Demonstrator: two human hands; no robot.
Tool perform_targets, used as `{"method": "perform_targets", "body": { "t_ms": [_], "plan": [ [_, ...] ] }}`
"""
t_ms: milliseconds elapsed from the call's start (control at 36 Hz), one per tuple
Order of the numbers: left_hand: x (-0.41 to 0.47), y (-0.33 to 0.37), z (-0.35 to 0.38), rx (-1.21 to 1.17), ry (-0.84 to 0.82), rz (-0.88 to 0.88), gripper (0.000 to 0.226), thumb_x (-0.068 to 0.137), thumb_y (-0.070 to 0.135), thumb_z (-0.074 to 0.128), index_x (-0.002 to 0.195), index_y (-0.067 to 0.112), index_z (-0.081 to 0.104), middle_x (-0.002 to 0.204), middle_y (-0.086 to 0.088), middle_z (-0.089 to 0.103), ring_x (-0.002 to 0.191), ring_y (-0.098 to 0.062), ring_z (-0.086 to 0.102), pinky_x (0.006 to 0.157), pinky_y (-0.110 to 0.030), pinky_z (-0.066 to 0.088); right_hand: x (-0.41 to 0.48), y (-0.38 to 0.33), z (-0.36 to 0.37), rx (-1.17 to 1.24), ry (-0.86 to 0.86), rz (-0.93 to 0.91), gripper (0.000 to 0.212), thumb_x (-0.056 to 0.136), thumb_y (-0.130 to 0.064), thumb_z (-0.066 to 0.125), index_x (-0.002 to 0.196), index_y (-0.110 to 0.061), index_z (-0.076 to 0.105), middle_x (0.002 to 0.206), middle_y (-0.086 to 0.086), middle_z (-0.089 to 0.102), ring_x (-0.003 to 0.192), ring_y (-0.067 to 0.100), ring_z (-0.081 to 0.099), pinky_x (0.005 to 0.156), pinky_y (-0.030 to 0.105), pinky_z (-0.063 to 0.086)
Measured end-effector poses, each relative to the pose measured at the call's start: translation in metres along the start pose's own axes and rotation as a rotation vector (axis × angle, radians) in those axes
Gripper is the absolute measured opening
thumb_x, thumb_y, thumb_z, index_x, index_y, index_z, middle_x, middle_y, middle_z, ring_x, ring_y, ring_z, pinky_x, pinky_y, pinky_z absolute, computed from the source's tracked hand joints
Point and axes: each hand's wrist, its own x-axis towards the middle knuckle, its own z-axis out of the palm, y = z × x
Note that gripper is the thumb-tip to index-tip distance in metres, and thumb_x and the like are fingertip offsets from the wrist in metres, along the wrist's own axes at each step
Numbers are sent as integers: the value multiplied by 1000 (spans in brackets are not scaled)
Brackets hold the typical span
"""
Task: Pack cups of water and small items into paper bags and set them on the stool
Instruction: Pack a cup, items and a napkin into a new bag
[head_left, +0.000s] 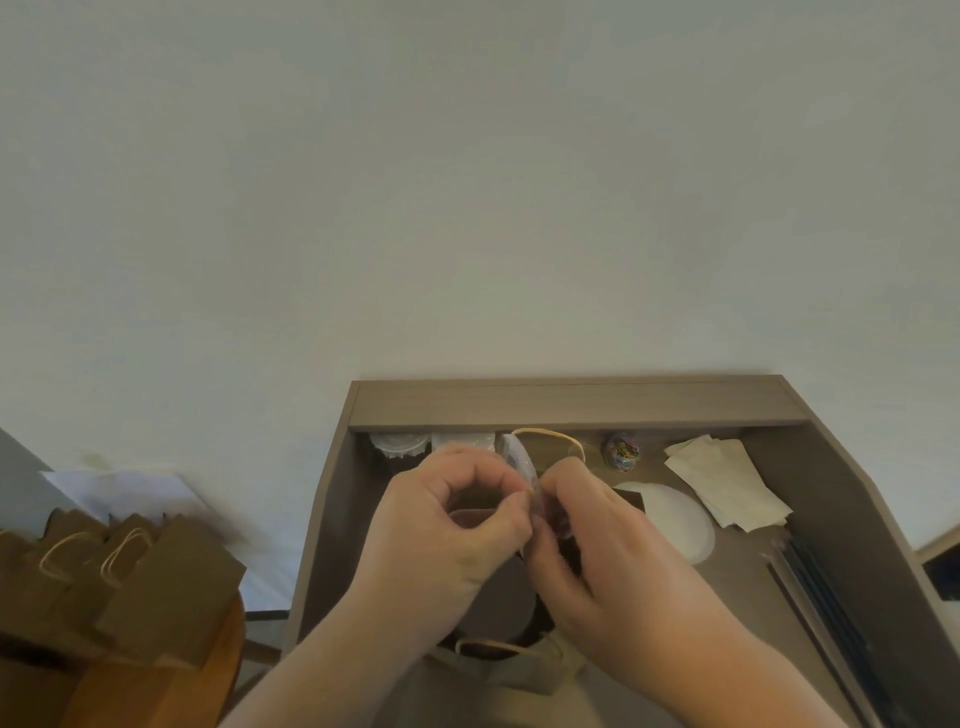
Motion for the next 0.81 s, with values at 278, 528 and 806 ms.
{"method": "perform_targets", "body": {
  "t_ms": [278,528,806],
  "plan": [
    [0,1,-5,-57,-73,-173,7,92,20,75,94,22,81,91,4,80,92,-13,75,89,-32,60,1,3,-6,-94,-30,-41,17,105,-51,44,99,-36,46,89,-17,53,81,10,57,67,31,49],
    [0,-1,-10,-145,-126,-234,9,92,19,74,95,18,83,92,-4,80,93,-19,76,93,-38,61,-1,3,-8,-63,-61,-37,24,103,-59,36,102,-37,46,97,-17,54,89,9,56,68,31,50],
    [-2,-8,-9,-204,-137,-263,10,90,22,76,96,18,83,97,-9,80,100,-27,74,102,-52,56,-3,-1,-9,-55,-80,-57,18,104,-53,38,101,-37,45,98,-20,53,92,8,55,68,19,41]
  ]
}}
